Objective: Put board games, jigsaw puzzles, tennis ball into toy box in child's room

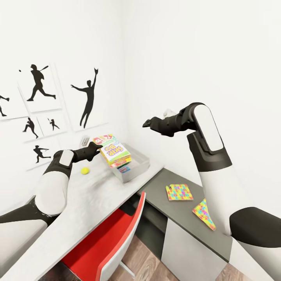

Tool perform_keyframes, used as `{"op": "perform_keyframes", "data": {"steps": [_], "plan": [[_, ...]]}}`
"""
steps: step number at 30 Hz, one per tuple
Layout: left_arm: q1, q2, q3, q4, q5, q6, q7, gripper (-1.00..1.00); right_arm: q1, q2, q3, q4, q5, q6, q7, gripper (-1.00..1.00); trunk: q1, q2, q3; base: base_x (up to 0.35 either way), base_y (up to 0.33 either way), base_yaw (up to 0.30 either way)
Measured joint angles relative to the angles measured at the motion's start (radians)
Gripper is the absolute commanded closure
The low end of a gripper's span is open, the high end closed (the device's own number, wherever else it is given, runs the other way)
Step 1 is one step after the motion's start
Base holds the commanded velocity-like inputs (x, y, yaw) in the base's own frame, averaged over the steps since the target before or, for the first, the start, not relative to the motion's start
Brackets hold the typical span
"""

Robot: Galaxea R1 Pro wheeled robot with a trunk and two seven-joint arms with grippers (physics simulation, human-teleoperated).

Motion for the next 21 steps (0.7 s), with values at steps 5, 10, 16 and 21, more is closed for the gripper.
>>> {"op": "perform_keyframes", "data": {"steps": [5,10,16,21], "plan": [[0.0,0.0,0.0,0.0,0.002,0.0,0.0,1.0,0.0,0.0,0.002,0.0,0.0,-0.002,0.0,-1.0,0.0,0.0,-0.001,0.001,-0.001,0.057],[0.0,0.0,0.0,0.0,0.003,0.0,0.0,1.0,-0.001,-0.004,0.004,0.0,0.0,-0.006,0.0,-1.0,0.0,0.0,-0.001,0.047,0.0,0.009],[0.0,0.001,0.0,0.0,0.003,-0.001,0.0,1.0,-0.001,-0.003,0.004,0.0,0.009,-0.007,0.0,-1.0,0.0,0.0,-0.001,0.131,-0.076,0.001],[0.0,0.001,0.0,0.0,0.002,-0.003,0.0,1.0,-0.001,0.002,0.004,0.0,0.025,-0.008,0.0,-1.0,0.0,0.0,-0.001,0.128,-0.142,0.0]]}}
